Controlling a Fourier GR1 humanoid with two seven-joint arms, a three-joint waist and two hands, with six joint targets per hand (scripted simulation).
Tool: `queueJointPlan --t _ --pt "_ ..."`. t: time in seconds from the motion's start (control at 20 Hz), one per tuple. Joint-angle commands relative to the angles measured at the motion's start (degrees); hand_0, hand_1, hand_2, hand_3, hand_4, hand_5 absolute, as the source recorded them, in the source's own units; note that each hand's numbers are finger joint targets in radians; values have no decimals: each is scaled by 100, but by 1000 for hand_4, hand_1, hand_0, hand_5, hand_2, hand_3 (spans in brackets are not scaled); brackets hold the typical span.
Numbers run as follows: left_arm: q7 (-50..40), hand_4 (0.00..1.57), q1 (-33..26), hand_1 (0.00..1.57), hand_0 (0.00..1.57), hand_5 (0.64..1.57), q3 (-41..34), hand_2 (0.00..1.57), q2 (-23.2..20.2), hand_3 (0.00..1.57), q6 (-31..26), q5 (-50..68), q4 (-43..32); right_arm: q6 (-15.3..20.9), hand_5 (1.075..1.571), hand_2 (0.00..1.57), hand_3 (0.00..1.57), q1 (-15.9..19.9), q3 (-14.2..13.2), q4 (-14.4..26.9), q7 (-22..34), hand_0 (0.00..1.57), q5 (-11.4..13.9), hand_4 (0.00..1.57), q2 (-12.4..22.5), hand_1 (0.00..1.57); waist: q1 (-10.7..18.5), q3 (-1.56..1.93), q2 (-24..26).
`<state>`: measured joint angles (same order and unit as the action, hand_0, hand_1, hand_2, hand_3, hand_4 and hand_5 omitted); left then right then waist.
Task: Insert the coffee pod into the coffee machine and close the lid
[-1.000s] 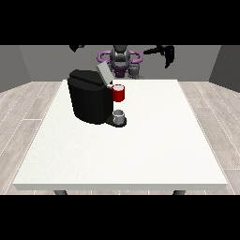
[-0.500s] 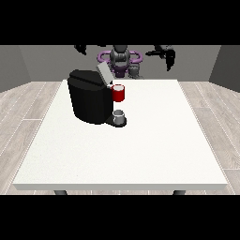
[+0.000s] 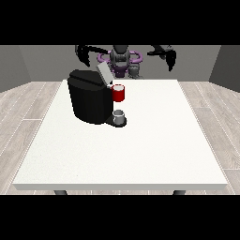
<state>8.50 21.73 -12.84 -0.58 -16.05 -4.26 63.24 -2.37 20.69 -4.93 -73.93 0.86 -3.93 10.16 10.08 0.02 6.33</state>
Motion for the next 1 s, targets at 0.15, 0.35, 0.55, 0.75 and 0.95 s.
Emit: queueJointPlan --t 0.15,0.35,0.55,0.75,0.95 --pt "-285 0 -477 0 0 1571 208 0 -34 0 215 276 905 -136 1571 0 0 757 -78 450 61 0 -27 0 14 0 -199 -2 -408" --pt "-685 0 -364 0 0 1571 79 0 -289 0 239 467 1142 -79 1571 0 0 506 179 664 -437 0 248 0 -243 0 -371 -1 -565" --pt "-609 0 -615 0 0 1571 354 0 -119 0 381 359 1459 -122 1571 0 0 1130 -15 983 -143 0 272 0 15 0 -240 -1 -688" --pt "-463 0 -978 0 0 1571 320 0 -368 0 280 417 1655 -97 1571 0 0 1089 68 1041 -287 0 377 0 -129 0 -310 -2 -655" --pt "-811 0 -660 0 0 1571 230 0 -399 0 269 701 1806 -32 1571 0 0 1531 -90 1407 -469 0 406 40 -43 0 -134 -1 -895"
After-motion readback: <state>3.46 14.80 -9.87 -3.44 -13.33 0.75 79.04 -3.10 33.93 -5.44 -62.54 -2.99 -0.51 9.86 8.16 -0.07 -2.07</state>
